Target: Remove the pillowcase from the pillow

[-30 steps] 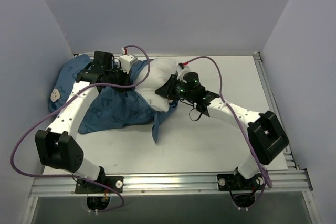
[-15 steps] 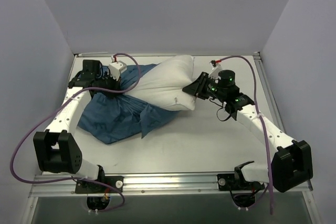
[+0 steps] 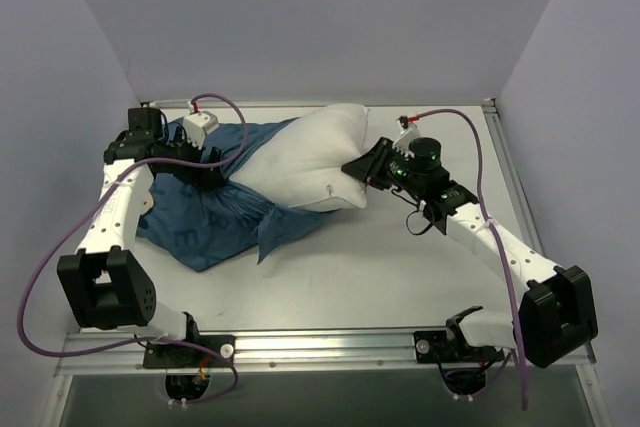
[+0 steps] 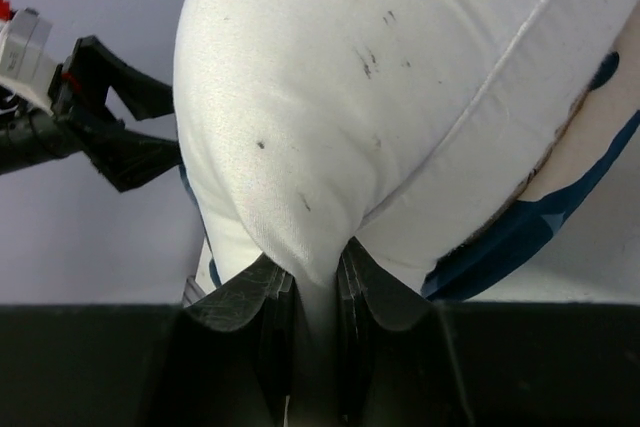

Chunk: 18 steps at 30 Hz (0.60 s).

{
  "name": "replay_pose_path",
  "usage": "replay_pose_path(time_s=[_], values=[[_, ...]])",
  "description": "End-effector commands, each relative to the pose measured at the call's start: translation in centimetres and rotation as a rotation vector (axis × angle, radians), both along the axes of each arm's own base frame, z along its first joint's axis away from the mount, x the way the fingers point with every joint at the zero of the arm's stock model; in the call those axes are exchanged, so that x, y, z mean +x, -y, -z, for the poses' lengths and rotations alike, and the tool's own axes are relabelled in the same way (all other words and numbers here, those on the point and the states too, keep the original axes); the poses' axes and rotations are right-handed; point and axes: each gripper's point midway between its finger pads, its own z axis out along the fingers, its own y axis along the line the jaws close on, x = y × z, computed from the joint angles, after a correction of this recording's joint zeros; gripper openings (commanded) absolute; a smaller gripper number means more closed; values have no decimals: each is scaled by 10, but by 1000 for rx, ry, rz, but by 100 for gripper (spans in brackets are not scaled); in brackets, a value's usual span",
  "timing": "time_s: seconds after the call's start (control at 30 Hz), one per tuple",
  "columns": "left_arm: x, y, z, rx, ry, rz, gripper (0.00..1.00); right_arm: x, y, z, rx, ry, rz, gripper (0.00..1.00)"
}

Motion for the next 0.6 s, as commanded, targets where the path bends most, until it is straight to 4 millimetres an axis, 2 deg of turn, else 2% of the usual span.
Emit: replay_pose_path(time_s=[0.0,0.03,0.17,0.3,0.4,0.43,0.47,0.5,0.53,0.57], values=[[-34,6,-27,-27,-13,93,92,33,-5,-53,120,142,113,0],[-40,8,-33,-34,-7,113,97,36,-7,-54,125,141,124,0],[-72,11,-59,-24,32,177,94,43,-30,-76,204,170,134,0],[-105,3,-52,4,-21,188,94,50,-47,-93,221,200,126,0],[-114,-20,-29,69,-80,87,94,56,-48,-89,216,188,133,0],[-116,-40,-18,136,-120,12,94,57,-46,-87,209,188,141,0],[-125,-49,0,151,-182,-38,94,58,-43,-82,200,178,151,0],[-126,-62,9,186,-201,-88,94,59,-41,-80,199,175,157,0],[-131,-87,20,275,-237,-178,94,58,-39,-82,207,180,161,0],[-142,-94,38,299,-289,-240,94,57,-39,-76,204,169,157,0]])
